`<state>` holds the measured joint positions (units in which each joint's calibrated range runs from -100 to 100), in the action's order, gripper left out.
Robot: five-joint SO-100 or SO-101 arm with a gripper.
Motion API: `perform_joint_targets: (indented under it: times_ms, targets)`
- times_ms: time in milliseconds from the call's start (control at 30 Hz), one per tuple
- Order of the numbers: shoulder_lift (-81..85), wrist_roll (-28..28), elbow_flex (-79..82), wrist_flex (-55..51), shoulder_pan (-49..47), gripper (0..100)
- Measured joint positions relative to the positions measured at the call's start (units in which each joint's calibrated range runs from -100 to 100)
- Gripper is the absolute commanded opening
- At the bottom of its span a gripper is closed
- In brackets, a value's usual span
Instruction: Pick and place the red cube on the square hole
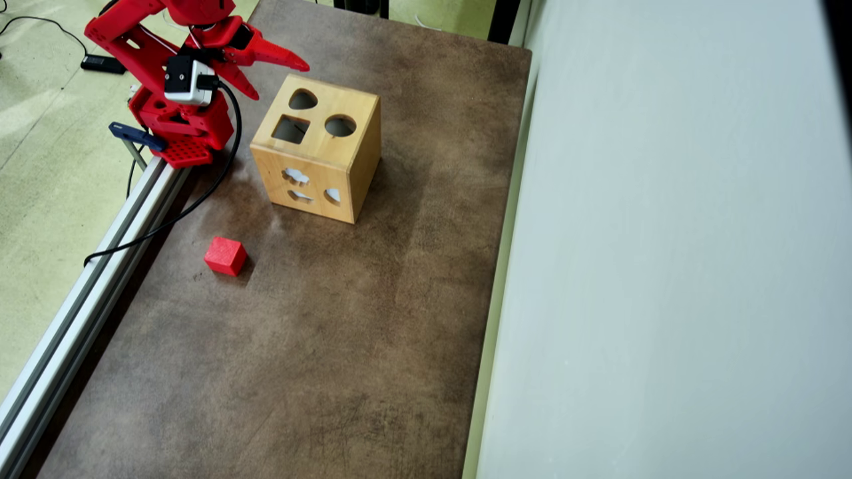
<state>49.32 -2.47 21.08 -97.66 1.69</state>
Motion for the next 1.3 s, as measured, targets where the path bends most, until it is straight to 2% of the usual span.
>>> perform_joint_targets:
  times_ms: [100,267,367,1300]
  targets:
    - [2.8,0.0,0.1,0.0,-0.4,5]
    - [35.9,0.0,-0.2,0.0,-0.5,5]
    - [45.1,0.0,-1.3,0.0,-0.5,5]
    - [46.4,0.0,-0.3,0.0,-0.5,5]
